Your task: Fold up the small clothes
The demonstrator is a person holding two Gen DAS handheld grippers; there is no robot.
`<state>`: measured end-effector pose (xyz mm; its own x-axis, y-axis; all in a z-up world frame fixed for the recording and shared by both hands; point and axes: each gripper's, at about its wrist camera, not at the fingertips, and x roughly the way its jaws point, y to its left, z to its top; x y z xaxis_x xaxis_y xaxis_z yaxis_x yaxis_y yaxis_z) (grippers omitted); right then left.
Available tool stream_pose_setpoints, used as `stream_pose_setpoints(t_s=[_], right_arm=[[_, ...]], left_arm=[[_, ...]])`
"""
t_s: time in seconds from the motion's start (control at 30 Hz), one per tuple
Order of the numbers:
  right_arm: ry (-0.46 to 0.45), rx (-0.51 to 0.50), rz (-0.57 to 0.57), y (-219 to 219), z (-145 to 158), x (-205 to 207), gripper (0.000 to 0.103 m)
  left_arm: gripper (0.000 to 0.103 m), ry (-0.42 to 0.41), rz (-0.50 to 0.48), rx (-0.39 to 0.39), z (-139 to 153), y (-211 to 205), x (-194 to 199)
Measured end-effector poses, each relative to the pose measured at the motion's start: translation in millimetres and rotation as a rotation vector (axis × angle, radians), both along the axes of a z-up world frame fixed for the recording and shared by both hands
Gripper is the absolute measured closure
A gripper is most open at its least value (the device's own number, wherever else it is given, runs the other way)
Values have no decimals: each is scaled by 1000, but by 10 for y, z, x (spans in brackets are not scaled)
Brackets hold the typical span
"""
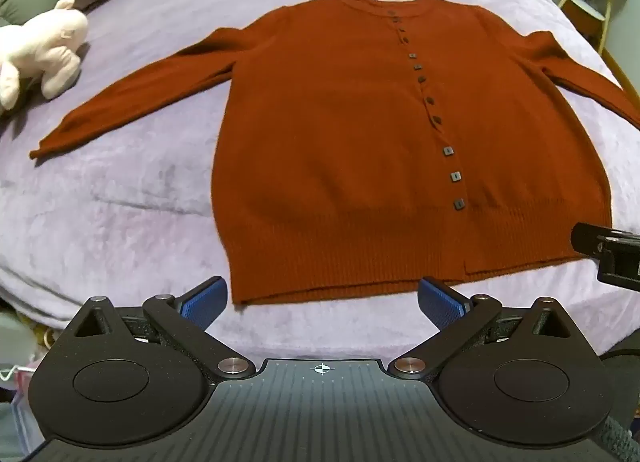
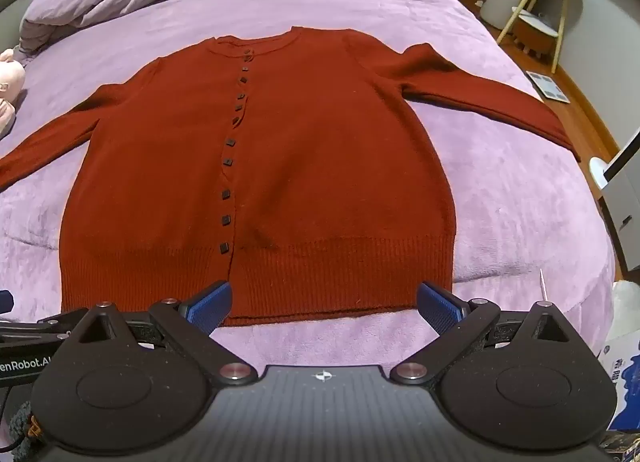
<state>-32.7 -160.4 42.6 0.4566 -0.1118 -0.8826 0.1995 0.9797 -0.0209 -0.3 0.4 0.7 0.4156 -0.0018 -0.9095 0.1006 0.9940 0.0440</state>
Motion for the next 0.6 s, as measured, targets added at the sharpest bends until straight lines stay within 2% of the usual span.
stream_pose_setpoints(t_s=[0.6], right_arm=[[-5,0,-1,9,15,23,4]], left_arm=[[0,20,16,-18,-25,42,2]])
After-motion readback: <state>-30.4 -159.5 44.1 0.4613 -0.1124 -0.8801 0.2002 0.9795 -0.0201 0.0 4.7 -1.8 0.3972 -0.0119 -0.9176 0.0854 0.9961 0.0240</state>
